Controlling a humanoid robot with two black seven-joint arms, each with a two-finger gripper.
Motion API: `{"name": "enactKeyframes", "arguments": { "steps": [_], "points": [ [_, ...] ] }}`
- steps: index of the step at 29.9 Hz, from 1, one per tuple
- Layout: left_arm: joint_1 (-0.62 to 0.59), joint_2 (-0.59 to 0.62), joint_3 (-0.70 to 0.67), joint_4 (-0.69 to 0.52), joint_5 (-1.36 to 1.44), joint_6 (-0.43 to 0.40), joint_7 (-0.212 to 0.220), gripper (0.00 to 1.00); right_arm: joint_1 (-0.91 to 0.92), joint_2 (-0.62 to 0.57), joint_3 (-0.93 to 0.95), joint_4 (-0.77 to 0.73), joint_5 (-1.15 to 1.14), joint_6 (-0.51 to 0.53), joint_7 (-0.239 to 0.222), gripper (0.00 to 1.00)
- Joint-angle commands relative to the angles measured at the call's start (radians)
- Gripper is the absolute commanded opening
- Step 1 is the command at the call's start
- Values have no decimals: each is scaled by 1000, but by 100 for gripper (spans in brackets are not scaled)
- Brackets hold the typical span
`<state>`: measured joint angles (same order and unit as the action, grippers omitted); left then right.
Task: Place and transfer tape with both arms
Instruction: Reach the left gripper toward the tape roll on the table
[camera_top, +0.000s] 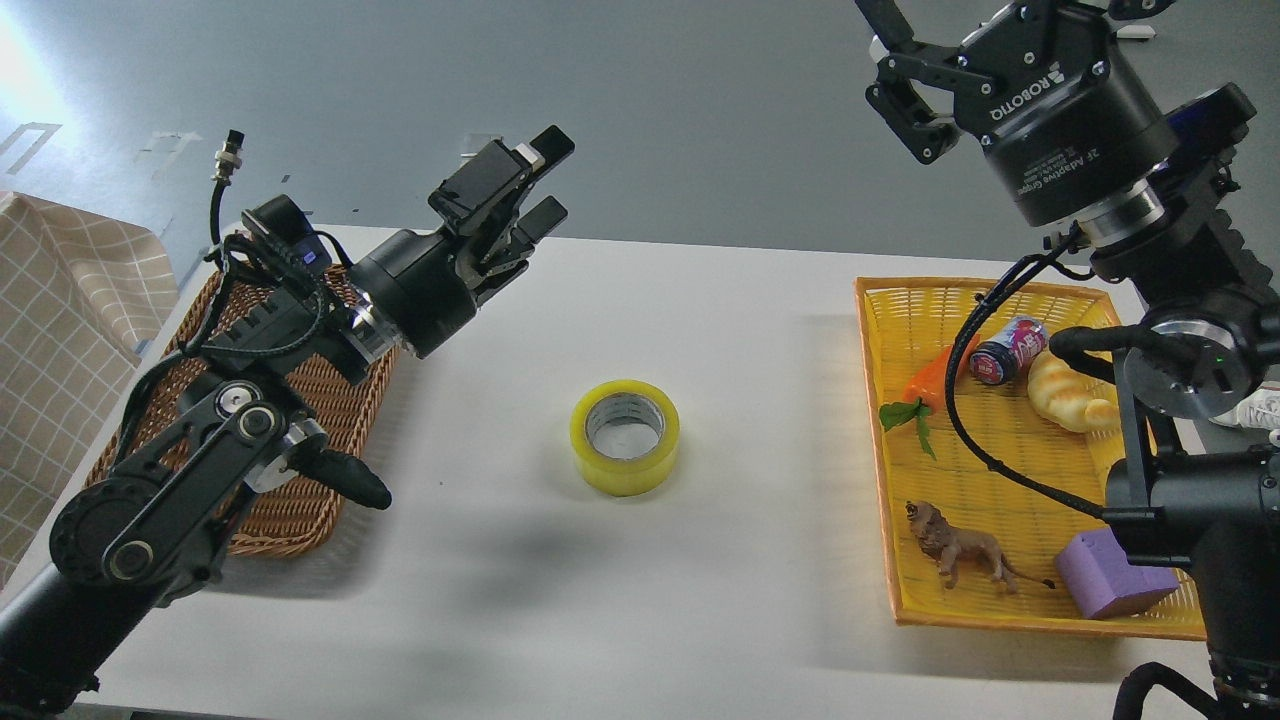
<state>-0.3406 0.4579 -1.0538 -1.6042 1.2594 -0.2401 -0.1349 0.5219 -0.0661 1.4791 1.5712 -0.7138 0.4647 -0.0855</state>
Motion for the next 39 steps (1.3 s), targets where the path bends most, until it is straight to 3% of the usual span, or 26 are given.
{"name": "enactKeyframes", "arguments": {
  "steps": [1,6,9,10,13,14,22,29,39],
  "points": [
    [-4,42,41,-13,145,5,8,98,1,0,1,4,4,0,0,100],
    [3,27,64,-11,676,13,24,98,4,-1,4,7,4,-1,0,100],
    [15,-8,86,-6,796,11,147,98,6,0,4,7,4,-1,0,100],
    [14,-15,118,-8,799,8,219,98,6,-1,6,7,4,-1,0,100],
    [-9,-9,220,-2,798,7,309,98,9,-1,7,9,4,-3,0,100],
    [-23,-10,250,7,802,7,319,98,9,-3,10,9,4,-4,0,100],
    [-64,-39,337,119,922,5,328,98,7,-18,38,10,4,-4,0,100],
    [-116,-41,371,122,922,-33,322,98,4,-29,43,9,2,-27,0,100],
    [-98,-148,374,132,922,-65,324,98,3,-40,41,10,0,-27,0,100]
  ]
}}
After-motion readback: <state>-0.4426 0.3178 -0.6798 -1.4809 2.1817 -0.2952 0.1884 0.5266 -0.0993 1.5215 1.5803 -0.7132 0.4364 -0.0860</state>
